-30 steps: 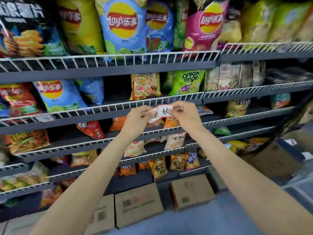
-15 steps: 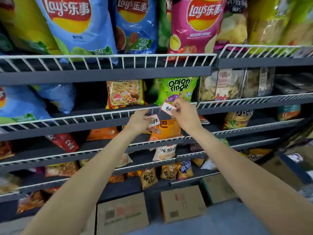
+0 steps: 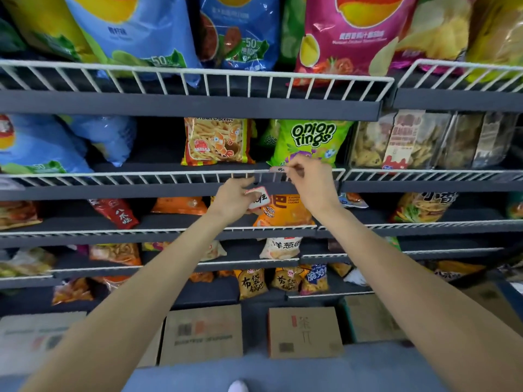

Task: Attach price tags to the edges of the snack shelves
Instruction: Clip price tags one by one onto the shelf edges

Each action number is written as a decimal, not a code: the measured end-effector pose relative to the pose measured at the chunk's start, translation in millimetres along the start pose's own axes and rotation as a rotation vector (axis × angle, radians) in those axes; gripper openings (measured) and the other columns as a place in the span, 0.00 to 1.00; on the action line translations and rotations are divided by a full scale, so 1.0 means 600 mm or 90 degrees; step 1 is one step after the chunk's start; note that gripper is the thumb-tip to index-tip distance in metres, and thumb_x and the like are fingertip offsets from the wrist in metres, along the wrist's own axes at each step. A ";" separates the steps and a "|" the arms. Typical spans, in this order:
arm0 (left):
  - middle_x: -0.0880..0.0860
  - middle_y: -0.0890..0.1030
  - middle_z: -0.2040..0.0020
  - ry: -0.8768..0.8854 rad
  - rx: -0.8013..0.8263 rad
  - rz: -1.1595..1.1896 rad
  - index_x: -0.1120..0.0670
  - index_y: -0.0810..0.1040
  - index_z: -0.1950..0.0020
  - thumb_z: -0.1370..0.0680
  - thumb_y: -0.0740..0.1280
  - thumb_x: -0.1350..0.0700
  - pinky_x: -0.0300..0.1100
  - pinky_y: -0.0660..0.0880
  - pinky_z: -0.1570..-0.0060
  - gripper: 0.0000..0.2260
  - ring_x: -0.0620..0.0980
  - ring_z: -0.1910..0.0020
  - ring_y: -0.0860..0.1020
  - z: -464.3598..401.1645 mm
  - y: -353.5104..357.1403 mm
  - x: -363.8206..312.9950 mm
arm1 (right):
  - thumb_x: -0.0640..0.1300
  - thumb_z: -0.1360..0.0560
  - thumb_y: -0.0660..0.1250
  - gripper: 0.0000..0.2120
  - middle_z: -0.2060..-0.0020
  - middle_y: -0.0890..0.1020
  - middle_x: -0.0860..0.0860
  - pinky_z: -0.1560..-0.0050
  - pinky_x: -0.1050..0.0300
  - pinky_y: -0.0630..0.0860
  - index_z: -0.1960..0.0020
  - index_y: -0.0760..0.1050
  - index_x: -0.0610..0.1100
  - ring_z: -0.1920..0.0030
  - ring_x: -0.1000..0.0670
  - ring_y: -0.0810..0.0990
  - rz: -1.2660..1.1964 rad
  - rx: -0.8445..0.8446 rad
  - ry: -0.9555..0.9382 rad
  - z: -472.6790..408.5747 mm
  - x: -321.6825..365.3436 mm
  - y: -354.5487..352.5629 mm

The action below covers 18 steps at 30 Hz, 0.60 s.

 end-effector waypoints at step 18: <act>0.55 0.73 0.31 0.068 0.029 -0.188 0.52 0.71 0.31 0.20 0.60 0.60 0.27 0.66 0.53 0.17 0.52 0.56 0.84 -0.003 -0.023 0.012 | 0.30 0.42 0.76 0.16 0.64 0.80 0.47 0.78 0.62 0.67 0.57 0.82 0.43 0.60 0.45 0.79 0.313 -0.037 -0.248 -0.011 0.028 0.033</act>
Point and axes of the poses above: each hand's wrist, its own z-axis away from the middle knuckle, its own y-axis out of the palm, x = y × z, the point moved 4 cm from there along -z, towards the middle knuckle
